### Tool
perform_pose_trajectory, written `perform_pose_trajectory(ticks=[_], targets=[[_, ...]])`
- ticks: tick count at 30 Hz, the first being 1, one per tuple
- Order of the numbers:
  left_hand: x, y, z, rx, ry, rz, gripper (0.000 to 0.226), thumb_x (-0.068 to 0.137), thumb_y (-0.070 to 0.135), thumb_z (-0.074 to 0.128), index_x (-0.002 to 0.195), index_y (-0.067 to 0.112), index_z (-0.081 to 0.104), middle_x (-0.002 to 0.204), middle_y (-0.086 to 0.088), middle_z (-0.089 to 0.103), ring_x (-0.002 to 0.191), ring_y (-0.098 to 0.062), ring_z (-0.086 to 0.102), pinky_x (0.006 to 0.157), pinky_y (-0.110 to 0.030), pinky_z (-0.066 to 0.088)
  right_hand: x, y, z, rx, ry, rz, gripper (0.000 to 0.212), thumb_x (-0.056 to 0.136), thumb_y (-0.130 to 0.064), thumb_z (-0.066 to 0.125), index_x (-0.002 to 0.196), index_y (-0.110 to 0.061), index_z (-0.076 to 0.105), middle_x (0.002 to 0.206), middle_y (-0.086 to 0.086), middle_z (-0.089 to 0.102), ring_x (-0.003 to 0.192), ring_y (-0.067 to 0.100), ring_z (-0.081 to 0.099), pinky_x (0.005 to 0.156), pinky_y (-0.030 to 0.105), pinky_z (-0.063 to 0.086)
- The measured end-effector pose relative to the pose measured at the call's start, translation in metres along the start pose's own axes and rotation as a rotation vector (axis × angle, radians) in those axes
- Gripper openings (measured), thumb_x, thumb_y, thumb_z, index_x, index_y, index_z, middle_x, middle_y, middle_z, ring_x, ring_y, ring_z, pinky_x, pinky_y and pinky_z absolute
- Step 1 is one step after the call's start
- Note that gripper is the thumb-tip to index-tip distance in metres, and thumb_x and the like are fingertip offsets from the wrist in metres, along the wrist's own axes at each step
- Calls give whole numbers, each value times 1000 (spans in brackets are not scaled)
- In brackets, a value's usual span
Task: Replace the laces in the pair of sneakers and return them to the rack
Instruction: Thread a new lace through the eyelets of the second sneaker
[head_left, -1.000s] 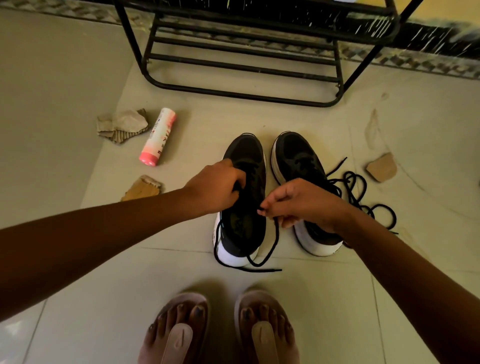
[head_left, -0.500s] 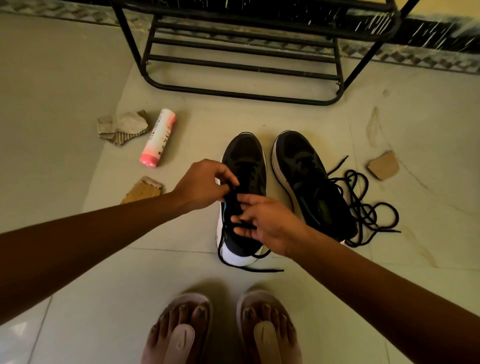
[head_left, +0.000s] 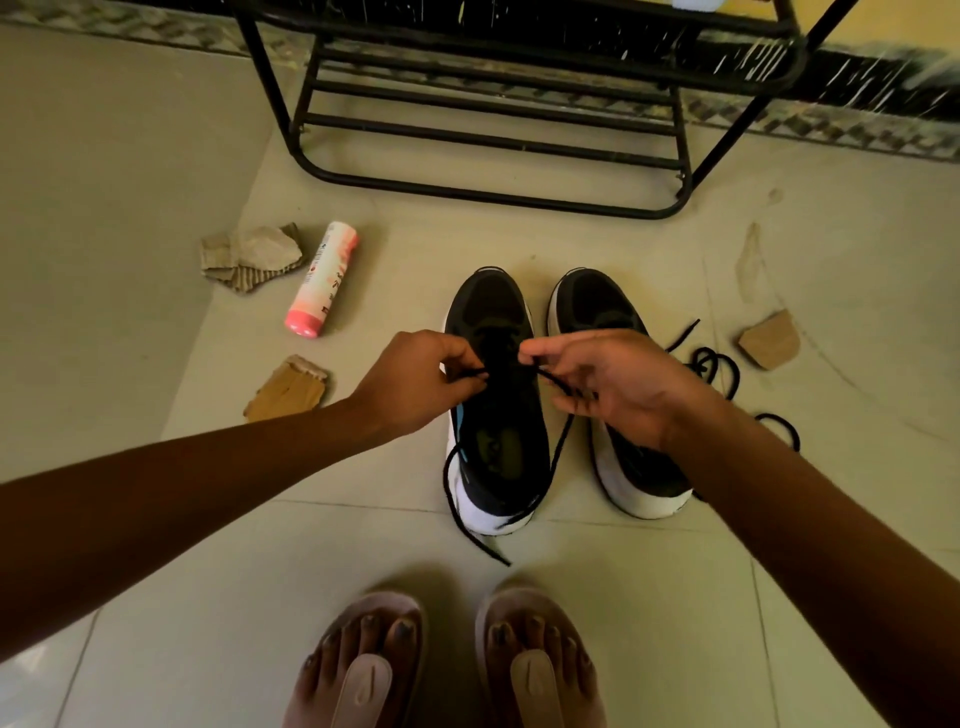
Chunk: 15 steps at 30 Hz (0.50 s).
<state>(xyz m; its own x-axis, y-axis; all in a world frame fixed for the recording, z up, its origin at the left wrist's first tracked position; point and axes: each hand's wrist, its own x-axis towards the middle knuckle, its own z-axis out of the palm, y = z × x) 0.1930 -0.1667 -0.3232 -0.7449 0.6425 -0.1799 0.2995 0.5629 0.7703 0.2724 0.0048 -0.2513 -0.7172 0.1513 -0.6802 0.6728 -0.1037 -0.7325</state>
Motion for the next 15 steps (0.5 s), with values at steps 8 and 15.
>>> perform_pose_trajectory(ticks=[8, 15], targets=[[-11, -2, 1, 221, -129, 228, 28, 84, 38, 54, 100, 20, 70, 96, 2, 71, 86, -15, 67, 77, -34, 55, 5, -15, -29, 208, -65, 4, 24, 90, -13, 46, 101, -14, 68, 80, -3, 68, 92, 14, 61, 96, 34, 43], [-15, -5, 1, 266, -143, 337, 38, 82, 41, 42, 99, 20, 69, 99, 3, 69, 90, -19, 67, 71, -35, 56, -5, -49, -69, 494, 80, -212, 20, 93, -9, 43, 93, -14, 63, 64, -7, 58, 53, 2, 54, 49, 15, 46]])
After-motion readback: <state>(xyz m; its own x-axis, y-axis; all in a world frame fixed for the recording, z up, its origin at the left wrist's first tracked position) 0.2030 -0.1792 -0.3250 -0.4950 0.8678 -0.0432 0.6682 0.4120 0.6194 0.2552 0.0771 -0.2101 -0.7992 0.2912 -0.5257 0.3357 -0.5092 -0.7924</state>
